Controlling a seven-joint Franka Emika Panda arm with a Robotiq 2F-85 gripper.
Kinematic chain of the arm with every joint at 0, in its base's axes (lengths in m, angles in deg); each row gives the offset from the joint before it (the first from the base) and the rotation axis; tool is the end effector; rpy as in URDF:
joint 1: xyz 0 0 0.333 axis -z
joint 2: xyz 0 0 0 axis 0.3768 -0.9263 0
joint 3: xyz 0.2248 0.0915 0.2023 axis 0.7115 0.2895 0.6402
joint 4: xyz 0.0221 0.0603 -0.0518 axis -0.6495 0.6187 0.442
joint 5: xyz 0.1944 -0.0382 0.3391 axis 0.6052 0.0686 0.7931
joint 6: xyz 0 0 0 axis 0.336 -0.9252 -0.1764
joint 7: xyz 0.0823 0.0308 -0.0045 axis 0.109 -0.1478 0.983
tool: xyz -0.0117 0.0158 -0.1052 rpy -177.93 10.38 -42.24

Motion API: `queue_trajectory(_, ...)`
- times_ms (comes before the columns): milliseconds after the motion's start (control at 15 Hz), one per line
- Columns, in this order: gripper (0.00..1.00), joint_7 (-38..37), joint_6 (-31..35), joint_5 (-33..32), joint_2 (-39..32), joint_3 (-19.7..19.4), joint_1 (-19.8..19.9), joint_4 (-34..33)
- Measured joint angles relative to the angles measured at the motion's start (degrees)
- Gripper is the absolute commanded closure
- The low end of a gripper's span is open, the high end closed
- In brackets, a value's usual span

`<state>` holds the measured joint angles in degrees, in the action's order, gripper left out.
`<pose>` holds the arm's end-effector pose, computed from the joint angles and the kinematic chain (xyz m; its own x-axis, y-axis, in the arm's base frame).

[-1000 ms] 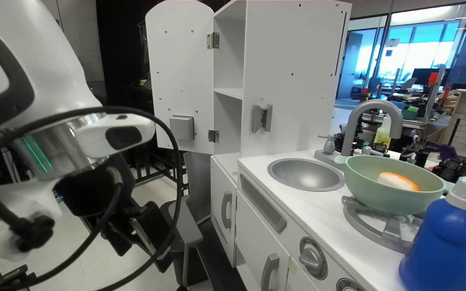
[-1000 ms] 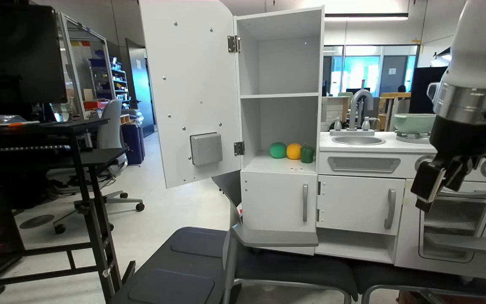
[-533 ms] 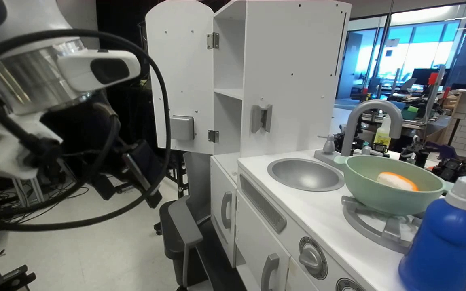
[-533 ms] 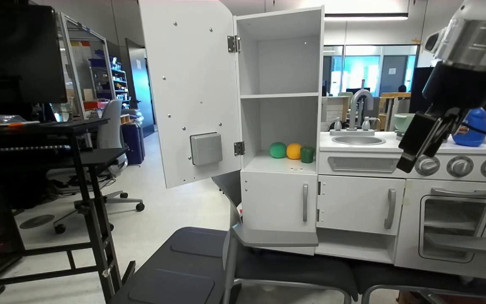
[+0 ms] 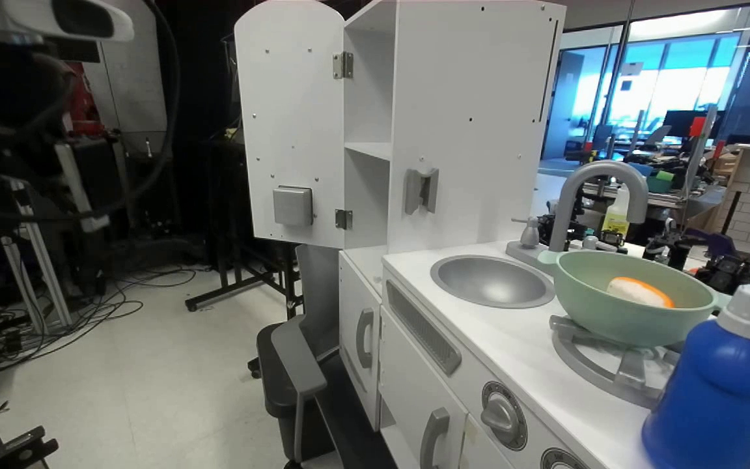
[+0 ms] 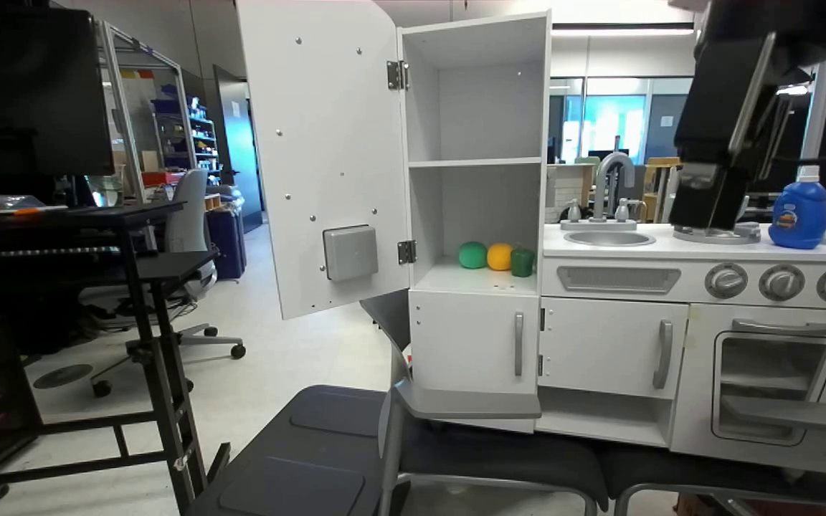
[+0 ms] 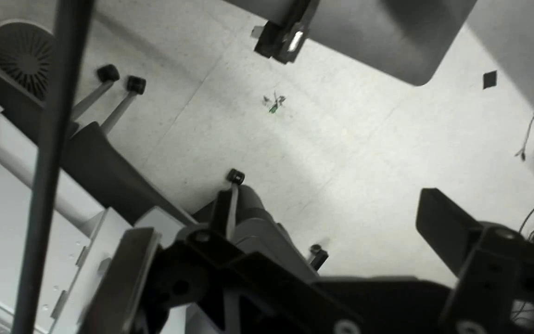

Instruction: Pick up the black bottle and the orange object and put them in the cabinet

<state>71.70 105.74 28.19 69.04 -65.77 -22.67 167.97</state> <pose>0.4008 0.1091 0.3456 0.9023 0.4203 0.0955 0.4300 -0.8930 -0.1326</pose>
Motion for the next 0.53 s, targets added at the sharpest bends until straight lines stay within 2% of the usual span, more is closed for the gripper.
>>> queue_trajectory(267, 0.00, -2.7, -17.7, 3.9, 3.2, 18.0, 10.7, -6.1)
queue_trajectory(400, 0.00, -4.8, -26.5, 4.6, 5.1, 25.3, 15.3, -10.6)
queue_trajectory(533, 0.00, -6.6, -35.4, 5.4, 7.0, 30.8, 18.9, -15.9)
